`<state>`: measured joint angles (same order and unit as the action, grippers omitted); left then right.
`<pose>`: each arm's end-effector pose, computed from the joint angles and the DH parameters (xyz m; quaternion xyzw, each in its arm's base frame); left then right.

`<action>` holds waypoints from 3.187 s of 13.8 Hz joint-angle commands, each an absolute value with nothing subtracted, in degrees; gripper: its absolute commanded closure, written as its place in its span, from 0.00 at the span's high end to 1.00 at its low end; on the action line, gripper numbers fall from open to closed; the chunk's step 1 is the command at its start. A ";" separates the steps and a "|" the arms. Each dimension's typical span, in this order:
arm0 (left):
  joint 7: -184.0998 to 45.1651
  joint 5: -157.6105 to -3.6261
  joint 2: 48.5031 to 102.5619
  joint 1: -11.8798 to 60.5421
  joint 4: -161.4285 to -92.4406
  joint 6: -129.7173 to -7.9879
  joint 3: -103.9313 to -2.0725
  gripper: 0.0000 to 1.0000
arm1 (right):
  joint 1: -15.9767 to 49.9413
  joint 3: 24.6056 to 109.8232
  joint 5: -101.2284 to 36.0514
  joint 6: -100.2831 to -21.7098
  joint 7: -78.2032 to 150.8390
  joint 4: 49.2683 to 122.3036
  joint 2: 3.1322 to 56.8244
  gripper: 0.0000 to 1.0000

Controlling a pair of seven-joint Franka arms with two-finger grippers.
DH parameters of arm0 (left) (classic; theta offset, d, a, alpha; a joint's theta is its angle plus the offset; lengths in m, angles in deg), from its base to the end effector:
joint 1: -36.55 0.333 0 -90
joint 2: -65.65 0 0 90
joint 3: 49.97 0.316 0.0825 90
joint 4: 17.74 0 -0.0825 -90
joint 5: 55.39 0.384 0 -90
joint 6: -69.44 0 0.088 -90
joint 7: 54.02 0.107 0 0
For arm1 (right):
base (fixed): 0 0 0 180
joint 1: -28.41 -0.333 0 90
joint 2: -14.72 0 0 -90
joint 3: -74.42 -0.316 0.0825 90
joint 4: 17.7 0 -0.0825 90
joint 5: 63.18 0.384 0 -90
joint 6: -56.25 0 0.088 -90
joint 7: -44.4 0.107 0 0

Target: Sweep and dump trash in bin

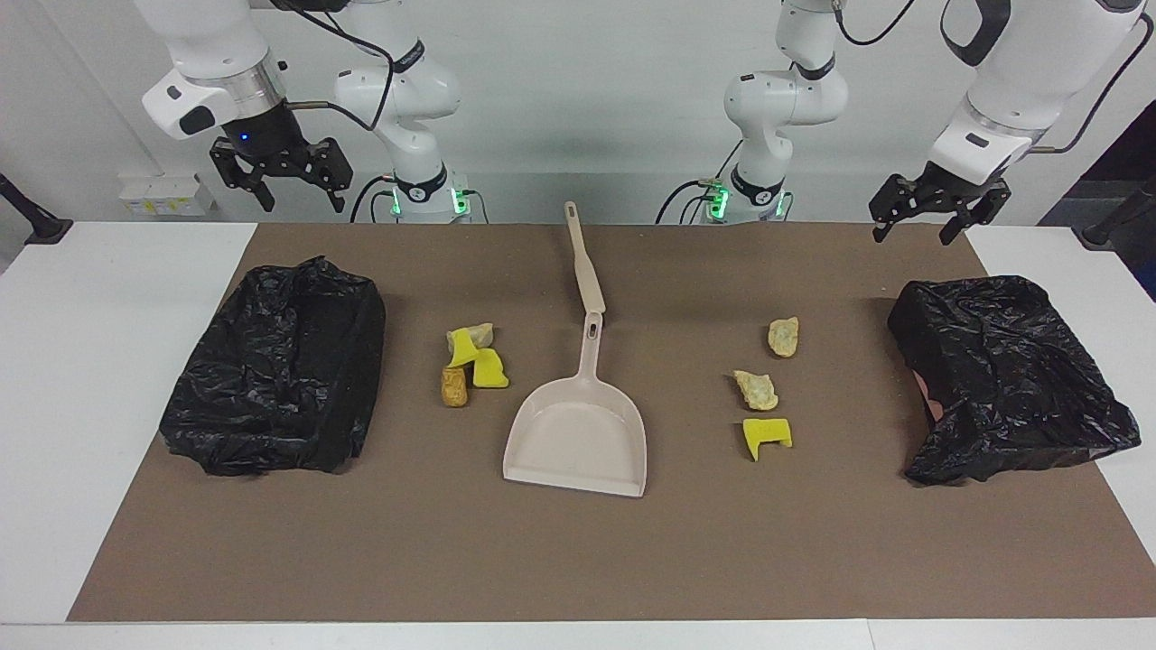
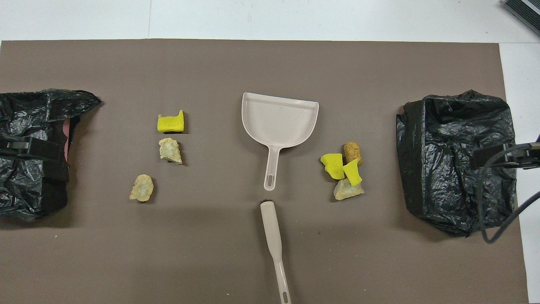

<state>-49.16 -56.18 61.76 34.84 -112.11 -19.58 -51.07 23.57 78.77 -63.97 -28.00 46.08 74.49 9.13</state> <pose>0.5301 -0.0279 0.6239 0.9977 -0.0669 -0.0126 0.0065 0.5134 0.0006 0.6500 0.9997 -0.0107 -0.0206 0.0036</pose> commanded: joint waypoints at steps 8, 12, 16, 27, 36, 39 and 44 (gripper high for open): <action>-45.94 -56.54 62.75 34.61 -110.72 -19.07 -51.20 1.00 | 24.36 78.55 -62.74 -27.95 44.32 74.49 8.75 1.00; -46.03 -56.54 62.75 34.44 -110.99 -19.32 -51.29 1.00 | 24.36 78.46 -62.74 -27.95 44.32 74.49 8.75 1.00; -46.03 -56.45 62.66 34.44 -111.25 -19.33 -51.29 1.00 | 24.45 78.55 -62.74 -27.95 44.32 74.49 8.75 1.00; -44.62 -56.54 61.17 31.12 -119.66 -24.06 -51.65 1.00 | 24.36 78.55 -62.74 -27.95 44.32 74.49 8.75 1.00; -75.24 -56.89 56.33 6.35 -135.41 -36.45 -51.82 1.00 | 24.36 78.55 -62.74 -27.95 44.32 74.49 8.75 1.00; -86.85 -57.24 56.59 -2.53 -138.22 -40.93 -51.82 1.00 | 24.36 78.55 -62.74 -27.95 44.32 74.49 8.75 1.00; -104.00 -57.24 59.14 -14.59 -145.15 -52.33 -51.82 1.00 | 24.28 78.46 -62.65 -26.64 44.23 74.58 8.49 1.00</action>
